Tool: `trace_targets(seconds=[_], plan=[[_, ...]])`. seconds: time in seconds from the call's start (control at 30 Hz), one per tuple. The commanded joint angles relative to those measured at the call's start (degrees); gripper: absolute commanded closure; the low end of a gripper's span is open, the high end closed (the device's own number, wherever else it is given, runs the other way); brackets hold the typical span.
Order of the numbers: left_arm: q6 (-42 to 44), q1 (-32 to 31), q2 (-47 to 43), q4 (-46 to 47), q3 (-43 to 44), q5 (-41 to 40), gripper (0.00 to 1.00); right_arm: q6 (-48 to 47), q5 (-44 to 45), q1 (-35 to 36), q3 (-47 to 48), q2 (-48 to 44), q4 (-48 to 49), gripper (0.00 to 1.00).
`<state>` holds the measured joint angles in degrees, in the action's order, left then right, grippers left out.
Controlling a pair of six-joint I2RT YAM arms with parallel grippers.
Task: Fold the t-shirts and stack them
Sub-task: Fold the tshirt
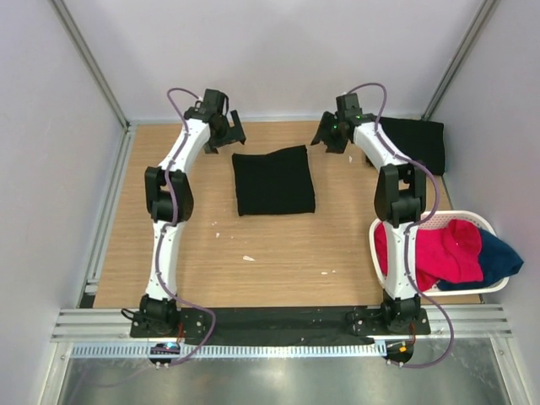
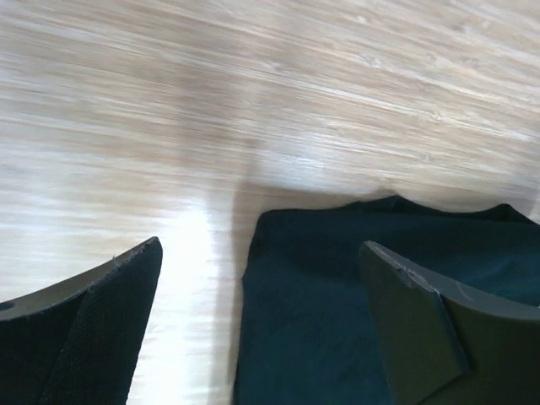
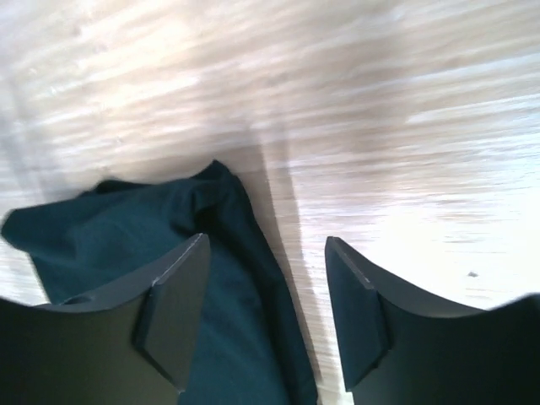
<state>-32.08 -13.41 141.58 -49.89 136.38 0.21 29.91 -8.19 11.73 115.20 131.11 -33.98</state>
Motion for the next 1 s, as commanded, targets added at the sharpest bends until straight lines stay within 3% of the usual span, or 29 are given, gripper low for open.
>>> trace_targets(seconds=[0.0, 0.07, 0.13, 0.17, 0.2, 0.27, 0.37, 0.73, 0.97], plan=[[2.54, 1.28, -8.40, -1.36, 0.93, 1.02, 0.00, -2.14, -3.32, -0.13, 5.57, -5.06, -0.65, 0.35], [1.50, 1.11, -16.57, 0.83, -8.95, 2.94, 0.01, -2.75, -6.66, 0.75, 2.34, -8.74, 1.53, 0.35], [-2.19, 0.58, -22.72, 7.48, -17.76, 5.14, 0.10, -2.93, -9.11, 1.98, -1.53, -11.13, 6.43, 0.46], [-3.42, 0.06, -27.97, 10.74, -26.16, 6.63, 0.27, -2.75, -10.96, 3.29, -5.64, -13.05, 8.55, 0.51], [-5.00, -0.91, -29.85, 13.74, -30.34, 7.08, 0.41, -2.23, -11.50, 3.74, -7.69, -13.68, 10.75, 0.68], [-9.22, -1.88, -32.41, 21.04, -38.59, 7.96, 0.74, -1.00, -11.85, 4.79, -11.47, -13.60, 15.51, 0.75], [-12.83, -2.06, -30.58, 25.62, -41.18, 12.53, 1.00, 1.29, -12.82, 4.97, -12.19, -10.44, 18.33, 0.83], [-12.75, -1.27, -13.01, 29.23, -34.43, 10.26, 1.00, -1.43, -0.18, 4.97, -13.41, -2.09, 25.17, 0.83], [-8.98, -1.18, -13.07, 29.85, -36.62, 8.75, 1.00, -0.64, 0.10, 4.97, -15.27, 0.55, 25.80, 0.83]])
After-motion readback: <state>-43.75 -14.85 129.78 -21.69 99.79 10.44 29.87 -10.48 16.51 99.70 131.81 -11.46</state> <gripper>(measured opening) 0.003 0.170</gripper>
